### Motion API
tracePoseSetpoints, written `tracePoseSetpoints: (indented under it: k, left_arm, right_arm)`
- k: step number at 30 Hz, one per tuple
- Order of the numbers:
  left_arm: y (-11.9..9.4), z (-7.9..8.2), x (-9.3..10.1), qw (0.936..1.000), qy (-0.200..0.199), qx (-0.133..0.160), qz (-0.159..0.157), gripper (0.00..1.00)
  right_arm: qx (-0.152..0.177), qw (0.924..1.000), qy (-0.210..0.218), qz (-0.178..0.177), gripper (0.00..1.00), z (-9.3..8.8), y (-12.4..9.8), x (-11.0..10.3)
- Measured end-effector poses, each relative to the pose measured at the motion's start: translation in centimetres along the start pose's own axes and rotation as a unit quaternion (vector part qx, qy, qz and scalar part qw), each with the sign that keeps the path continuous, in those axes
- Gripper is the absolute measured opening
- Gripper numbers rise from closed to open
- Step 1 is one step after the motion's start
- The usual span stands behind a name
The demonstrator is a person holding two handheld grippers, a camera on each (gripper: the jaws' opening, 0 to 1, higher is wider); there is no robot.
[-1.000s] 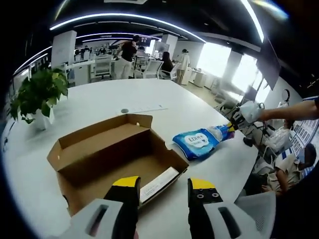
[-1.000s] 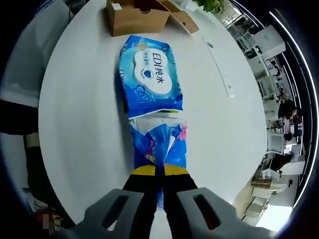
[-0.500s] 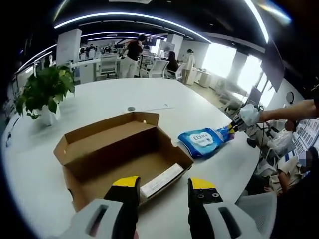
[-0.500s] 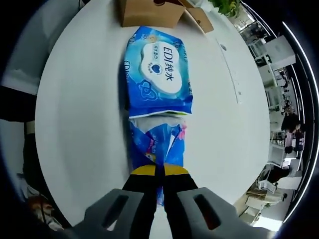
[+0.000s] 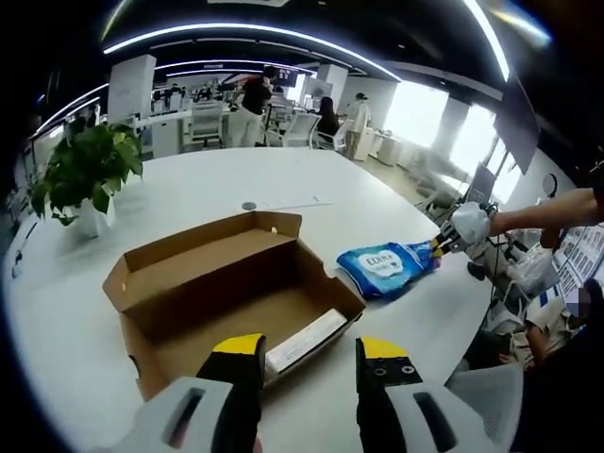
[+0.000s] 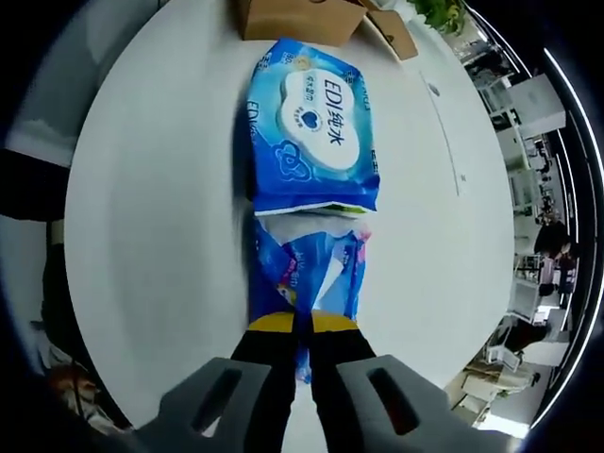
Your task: Operate the shoe box by opening the lid, removing the specified soft item, and placing it in the target area until the item is outside and the box remains undamaged.
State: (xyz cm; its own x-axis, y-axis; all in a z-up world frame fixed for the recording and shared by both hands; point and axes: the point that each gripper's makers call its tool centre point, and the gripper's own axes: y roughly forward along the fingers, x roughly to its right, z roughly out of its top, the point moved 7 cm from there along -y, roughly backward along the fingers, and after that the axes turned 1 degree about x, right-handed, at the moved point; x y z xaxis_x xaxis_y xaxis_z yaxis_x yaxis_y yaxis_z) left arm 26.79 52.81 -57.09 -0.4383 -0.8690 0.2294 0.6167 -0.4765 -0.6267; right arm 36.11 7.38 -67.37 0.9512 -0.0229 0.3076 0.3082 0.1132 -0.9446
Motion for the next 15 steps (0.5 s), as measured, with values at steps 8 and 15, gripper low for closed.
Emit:
tracePoseSetpoints:
  k: [8, 15]
  left_arm:
    - [-0.03, 0.03, 0.2, 1.0, -0.002, 0.004, -0.005, 0.39]
    - [-0.11, -0.26, 0.21, 0.9999, -0.005, 0.006, -0.011, 0.39]
  right_arm:
    - [-0.002, 0.9999, 0.016, -0.003, 0.04, -0.28, -0.44, 0.08]
    - [-0.011, 0.9997, 0.022, -0.006, 0.06, -0.78, -1.01, -0.03]
